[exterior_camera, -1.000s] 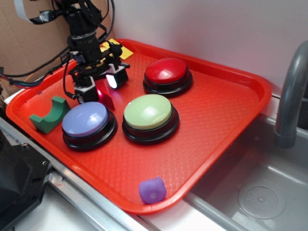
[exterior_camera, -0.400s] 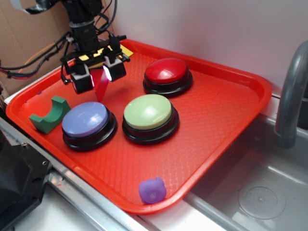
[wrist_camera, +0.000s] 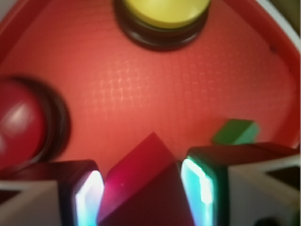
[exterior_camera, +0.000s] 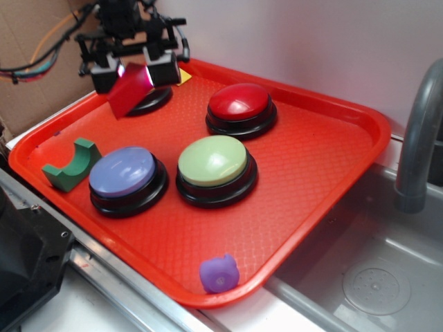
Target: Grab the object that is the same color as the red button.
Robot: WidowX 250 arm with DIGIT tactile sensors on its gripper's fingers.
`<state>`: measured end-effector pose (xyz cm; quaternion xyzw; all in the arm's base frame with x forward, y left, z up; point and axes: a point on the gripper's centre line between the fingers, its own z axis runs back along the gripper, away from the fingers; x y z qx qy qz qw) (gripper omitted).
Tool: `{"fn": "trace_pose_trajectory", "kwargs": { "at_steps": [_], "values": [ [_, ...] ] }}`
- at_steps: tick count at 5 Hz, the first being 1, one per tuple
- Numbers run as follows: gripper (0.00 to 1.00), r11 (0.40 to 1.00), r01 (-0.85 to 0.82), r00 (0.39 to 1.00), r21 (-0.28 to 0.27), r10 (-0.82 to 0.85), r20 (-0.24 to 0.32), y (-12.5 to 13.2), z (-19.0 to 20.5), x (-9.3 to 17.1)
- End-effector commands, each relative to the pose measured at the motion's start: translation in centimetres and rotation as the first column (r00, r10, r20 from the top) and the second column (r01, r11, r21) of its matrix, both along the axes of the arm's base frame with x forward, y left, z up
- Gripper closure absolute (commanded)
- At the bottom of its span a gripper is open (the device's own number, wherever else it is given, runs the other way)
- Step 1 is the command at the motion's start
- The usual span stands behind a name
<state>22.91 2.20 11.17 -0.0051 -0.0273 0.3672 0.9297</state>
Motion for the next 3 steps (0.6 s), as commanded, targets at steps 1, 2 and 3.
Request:
{"fn": "trace_pose_trajectory", "kwargs": {
  "at_steps": [1,2,3],
  "values": [
    [1.0,0.87,0.494,0.87,-0.004,-0.493,0.02,-2.0,3.22,-1.72],
    [1.0,0.84,0.543,0.84,-0.019,-0.542,0.034,-1.95,3.1,-1.94],
    [1.0,0.854,0.52,0.854,-0.003,-0.52,0.016,-1.48,3.12,-1.95]
  ]
}}
